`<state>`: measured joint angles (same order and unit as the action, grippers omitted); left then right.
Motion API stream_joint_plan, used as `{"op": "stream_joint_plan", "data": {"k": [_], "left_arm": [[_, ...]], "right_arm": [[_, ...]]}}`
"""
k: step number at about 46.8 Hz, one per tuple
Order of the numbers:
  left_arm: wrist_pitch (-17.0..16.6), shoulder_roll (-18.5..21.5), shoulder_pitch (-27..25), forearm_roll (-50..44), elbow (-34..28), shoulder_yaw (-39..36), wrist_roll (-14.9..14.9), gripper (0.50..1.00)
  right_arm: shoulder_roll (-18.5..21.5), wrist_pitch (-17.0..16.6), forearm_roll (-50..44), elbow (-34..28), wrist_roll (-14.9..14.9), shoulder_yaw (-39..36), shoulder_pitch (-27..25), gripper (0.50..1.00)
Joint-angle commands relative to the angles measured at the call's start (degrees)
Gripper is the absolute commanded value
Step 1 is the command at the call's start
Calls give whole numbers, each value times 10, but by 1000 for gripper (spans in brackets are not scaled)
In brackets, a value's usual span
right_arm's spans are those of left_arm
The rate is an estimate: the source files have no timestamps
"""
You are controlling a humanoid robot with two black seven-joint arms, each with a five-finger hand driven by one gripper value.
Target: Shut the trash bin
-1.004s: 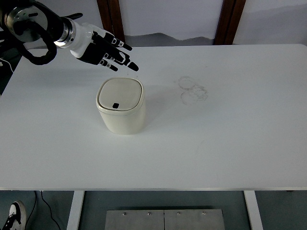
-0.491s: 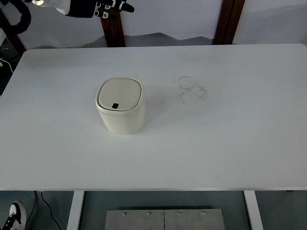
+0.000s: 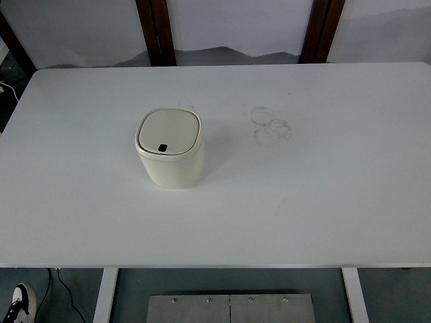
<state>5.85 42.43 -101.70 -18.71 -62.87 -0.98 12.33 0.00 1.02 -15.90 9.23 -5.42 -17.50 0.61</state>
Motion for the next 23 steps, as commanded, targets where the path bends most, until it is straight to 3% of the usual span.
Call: {"op": "stream_joint_plan", "data": {"k": [1,17,23], "left_arm": [[7,8,18,0,12,23,-24,1000],[15,27,125,-4,48,110,-97,1000],[43,24,182,-9,68,165,-101,1000]], "right_arm": [[0,0,0,0,0,0,0,995],[0,0,0,0,0,0,0,995],[0,-1,0,0,0,0,0,995]]}}
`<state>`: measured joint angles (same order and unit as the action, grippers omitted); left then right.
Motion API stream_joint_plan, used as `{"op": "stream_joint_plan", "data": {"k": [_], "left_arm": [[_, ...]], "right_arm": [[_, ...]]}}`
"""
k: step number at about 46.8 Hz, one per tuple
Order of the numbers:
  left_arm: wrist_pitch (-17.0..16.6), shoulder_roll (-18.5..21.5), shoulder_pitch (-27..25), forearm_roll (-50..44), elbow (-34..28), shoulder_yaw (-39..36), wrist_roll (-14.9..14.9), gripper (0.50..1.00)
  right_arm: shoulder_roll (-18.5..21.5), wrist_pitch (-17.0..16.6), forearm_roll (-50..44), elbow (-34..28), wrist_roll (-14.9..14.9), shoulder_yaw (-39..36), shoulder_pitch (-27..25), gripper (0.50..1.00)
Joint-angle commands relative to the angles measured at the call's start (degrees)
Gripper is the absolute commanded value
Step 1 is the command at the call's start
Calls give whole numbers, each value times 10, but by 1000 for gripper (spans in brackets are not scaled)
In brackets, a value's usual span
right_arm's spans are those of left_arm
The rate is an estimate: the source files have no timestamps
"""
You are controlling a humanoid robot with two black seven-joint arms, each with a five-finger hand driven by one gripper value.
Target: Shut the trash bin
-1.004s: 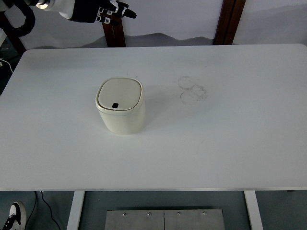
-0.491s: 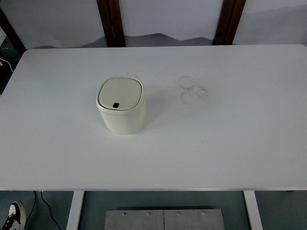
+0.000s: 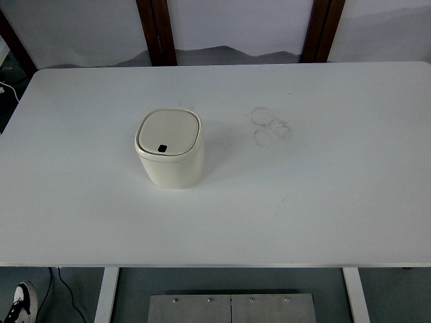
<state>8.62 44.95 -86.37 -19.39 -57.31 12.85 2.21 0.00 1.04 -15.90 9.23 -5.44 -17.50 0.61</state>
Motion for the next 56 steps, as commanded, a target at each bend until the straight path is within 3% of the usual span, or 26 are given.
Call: {"op": "stream_joint_plan", "data": {"k": [1,15,26,41,56], "left_arm": [[22,-2,39,-3,18,36,0,1000],[69,-9,176,-4,69,165,-1,1000],[129,-14,251,-5,78,232,-3,1000],[133,-36,299,-4,131,252,-18,1000],[127,-39,319,-3,135,251,-18,1000]], "right_arm": [[0,-1,0,0,0,0,0,995],[0,-1,0,0,1,0,0,995],[0,-1,0,0,1,0,0,995],[0,0,0,0,1,0,0,995],[0,-1,0,0,1,0,0,995]]}}
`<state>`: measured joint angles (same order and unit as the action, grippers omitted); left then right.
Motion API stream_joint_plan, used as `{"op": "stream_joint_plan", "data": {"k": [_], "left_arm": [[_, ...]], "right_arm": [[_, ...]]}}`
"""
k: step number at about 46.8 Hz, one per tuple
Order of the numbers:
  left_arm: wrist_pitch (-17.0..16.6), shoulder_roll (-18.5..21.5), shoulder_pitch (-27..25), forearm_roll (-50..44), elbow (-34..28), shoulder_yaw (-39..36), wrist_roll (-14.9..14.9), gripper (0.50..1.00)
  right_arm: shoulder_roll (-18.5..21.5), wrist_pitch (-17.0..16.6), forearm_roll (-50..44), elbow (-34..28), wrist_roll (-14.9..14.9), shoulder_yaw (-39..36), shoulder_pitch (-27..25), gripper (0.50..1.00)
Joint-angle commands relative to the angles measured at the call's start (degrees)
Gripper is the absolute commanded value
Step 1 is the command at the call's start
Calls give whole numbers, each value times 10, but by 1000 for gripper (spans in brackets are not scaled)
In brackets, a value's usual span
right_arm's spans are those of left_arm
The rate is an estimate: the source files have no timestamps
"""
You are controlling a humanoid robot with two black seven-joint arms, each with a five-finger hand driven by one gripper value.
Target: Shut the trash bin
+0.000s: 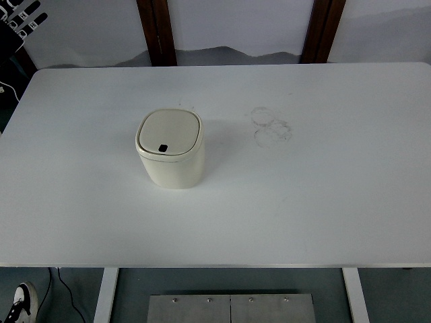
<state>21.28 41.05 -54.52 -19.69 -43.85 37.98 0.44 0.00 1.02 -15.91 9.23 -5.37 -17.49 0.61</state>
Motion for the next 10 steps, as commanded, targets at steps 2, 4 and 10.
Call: {"op": "stream_joint_plan", "data": {"k": [2,4,10], "left_arm": [[0,0,0,0,0,0,0,1000],[0,0,0,1,0,-1,0,1000],[-1,0,0,3,0,-1,0,1000]], "right_arm": [[0,-1,0,0,0,0,0,995],[0,-1,0,0,0,0,0,995],[0,-1,-1,0,1,0,0,995]]}}
